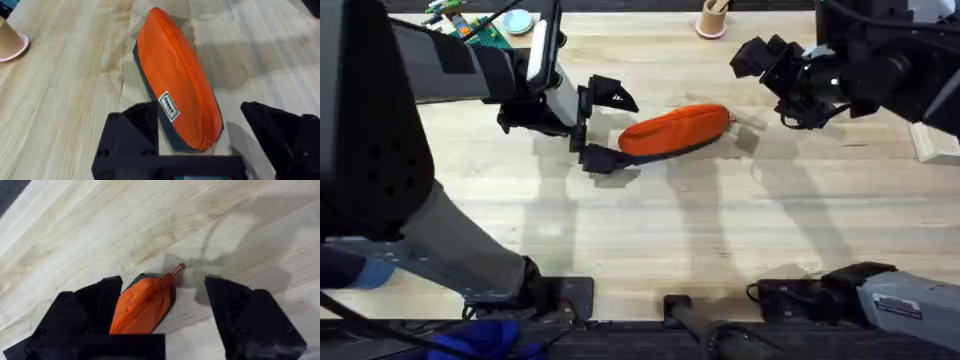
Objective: Unzip the bag, pick up the pens from the table one at a time and place them inside, then zip the bag closed.
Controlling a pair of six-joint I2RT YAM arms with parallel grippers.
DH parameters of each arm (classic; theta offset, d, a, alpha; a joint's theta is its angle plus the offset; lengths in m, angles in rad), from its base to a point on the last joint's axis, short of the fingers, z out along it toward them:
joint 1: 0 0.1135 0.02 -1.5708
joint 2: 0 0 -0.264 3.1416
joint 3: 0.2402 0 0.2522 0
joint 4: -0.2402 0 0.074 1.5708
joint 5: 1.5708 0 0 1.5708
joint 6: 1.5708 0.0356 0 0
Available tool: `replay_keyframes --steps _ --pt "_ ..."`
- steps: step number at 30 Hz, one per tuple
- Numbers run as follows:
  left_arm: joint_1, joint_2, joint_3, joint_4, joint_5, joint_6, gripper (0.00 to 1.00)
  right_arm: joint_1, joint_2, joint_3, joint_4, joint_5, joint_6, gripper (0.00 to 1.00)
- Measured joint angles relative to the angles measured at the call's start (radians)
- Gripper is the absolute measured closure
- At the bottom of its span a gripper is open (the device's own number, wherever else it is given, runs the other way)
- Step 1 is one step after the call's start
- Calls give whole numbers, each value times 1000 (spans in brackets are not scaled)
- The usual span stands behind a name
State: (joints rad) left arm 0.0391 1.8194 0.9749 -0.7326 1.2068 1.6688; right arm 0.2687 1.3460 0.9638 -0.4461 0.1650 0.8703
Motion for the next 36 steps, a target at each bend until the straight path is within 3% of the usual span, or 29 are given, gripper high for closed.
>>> replay_keyframes --steps 9,17,26,36 --pt "27 -1 0 0 -3 -11 4 0 5 0 -3 0 -1 6" --pt "75 -145 0 0 -19 -192 4 0 11 0 -5 0 -4 4" --pt "77 -403 0 -4 -182 -557 4 0 11 0 -32 0 -71 5" --pt "77 -707 0 -28 -508 -1083 6 0 -104 0 -211 -66 -309 5"
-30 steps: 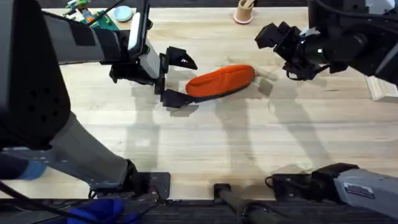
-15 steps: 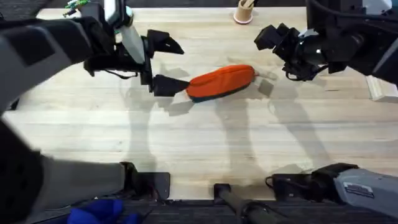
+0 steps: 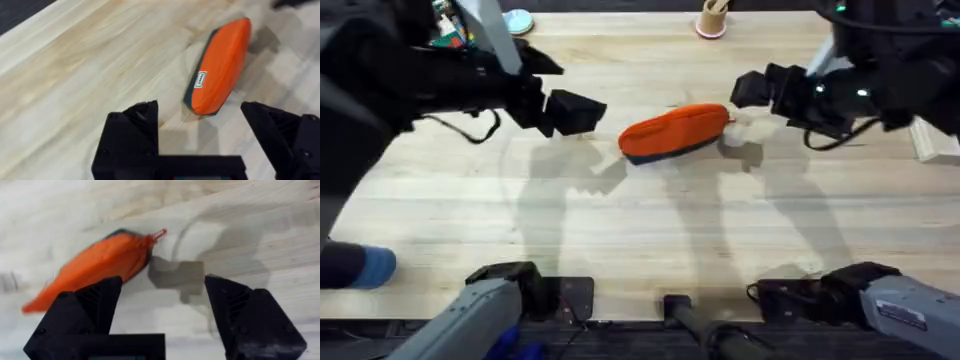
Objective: Unzip the bag, pick up the pens from the table one at a time and place them inside, then zip the bag closed.
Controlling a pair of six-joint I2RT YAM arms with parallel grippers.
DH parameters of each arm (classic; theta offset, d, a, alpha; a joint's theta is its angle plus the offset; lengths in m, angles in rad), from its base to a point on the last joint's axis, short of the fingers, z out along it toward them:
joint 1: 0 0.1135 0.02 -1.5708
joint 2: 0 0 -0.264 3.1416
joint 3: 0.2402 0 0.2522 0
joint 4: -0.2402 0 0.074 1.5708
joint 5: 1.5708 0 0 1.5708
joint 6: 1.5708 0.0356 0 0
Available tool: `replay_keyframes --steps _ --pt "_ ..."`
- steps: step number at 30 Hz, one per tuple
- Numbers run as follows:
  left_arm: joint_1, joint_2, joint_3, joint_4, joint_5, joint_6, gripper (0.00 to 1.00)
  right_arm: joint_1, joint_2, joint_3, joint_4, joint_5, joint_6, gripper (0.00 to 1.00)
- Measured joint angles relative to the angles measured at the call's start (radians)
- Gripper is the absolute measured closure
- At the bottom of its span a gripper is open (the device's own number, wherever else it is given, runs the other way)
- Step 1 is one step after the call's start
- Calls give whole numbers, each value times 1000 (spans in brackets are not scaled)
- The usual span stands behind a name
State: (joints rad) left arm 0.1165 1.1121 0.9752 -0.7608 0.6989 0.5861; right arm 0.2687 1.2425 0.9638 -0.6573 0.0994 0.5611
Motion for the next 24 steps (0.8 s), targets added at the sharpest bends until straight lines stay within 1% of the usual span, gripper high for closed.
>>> replay_keyframes --steps 5,10,15,20,24 --pt "0 -120 0 -50 -121 -198 6 0 -107 0 -88 -64 -127 5" --pt "0 -194 0 -121 -203 -338 6 0 -222 0 -180 -103 -226 5" --pt "0 -226 0 -204 -237 -401 6 0 -344 0 -243 -113 -284 6" --pt "0 -235 0 -261 -253 -421 6 0 -436 0 -262 -115 -305 5" --pt "0 -235 0 -270 -255 -426 6 0 -469 0 -263 -115 -308 5"
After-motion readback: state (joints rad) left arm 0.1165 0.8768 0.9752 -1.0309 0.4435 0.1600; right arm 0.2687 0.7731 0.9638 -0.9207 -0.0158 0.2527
